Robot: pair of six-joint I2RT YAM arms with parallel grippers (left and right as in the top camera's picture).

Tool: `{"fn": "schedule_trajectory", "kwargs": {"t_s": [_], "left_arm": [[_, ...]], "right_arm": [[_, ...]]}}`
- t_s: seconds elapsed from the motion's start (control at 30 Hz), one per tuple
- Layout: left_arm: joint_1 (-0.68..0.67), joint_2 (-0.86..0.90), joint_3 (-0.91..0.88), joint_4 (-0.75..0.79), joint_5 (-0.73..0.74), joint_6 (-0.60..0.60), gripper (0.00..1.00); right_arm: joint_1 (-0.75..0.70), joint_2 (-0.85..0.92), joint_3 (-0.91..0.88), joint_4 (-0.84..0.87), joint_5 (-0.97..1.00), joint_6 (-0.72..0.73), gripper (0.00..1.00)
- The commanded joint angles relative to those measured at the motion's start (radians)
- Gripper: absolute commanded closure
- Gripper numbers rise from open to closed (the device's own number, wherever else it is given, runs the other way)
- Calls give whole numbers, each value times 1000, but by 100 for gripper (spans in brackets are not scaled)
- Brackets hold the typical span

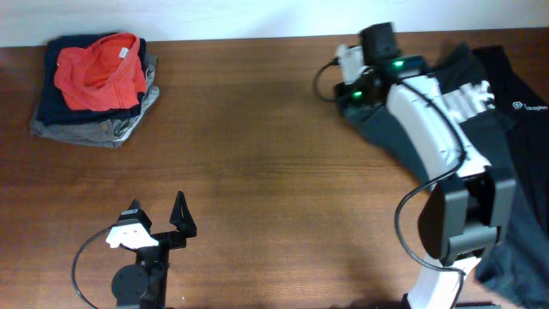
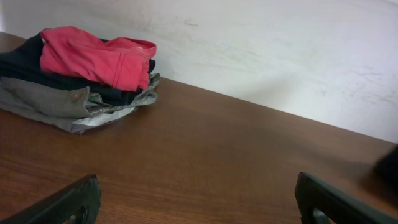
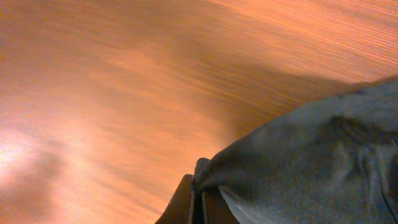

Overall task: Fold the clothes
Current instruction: 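Drag the green NIKE T-shirt leftward to the table center with right gripper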

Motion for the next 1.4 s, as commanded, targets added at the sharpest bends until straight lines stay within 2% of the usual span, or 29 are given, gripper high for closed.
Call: {"fn": "schedule_trajectory", "kwargs": {"t_s": [0.0,0.4,0.7,1.0,1.03,1.13,1.17,1.27,1.37], "left_arm": [[5,-7,-6,-1,-4,13,1],[5,-7,-6,-1,-4,13,1],[5,-7,-6,-1,-4,13,1],[5,-7,-6,-1,-4,13,1],[5,-7,-6,-1,-4,13,1],[5,-7,-6,-1,-4,13,1],[5,-7,-6,-1,-4,13,1],[5,-7,-6,-1,-4,13,1],[5,-7,-6,-1,-4,13,1]], "right_arm": [[91,-16,16,23,-108,92,96],[402,16,16,282,-202,341,96],[560,79,16,482,-288,488,96],[674,112,16,597,-316,538,95],[676,112,16,600,-309,538,88],[660,112,16,605,-285,538,47],[649,112,17,604,-282,537,41],[600,111,32,591,-283,537,33],[533,100,81,503,-283,537,27]]}}
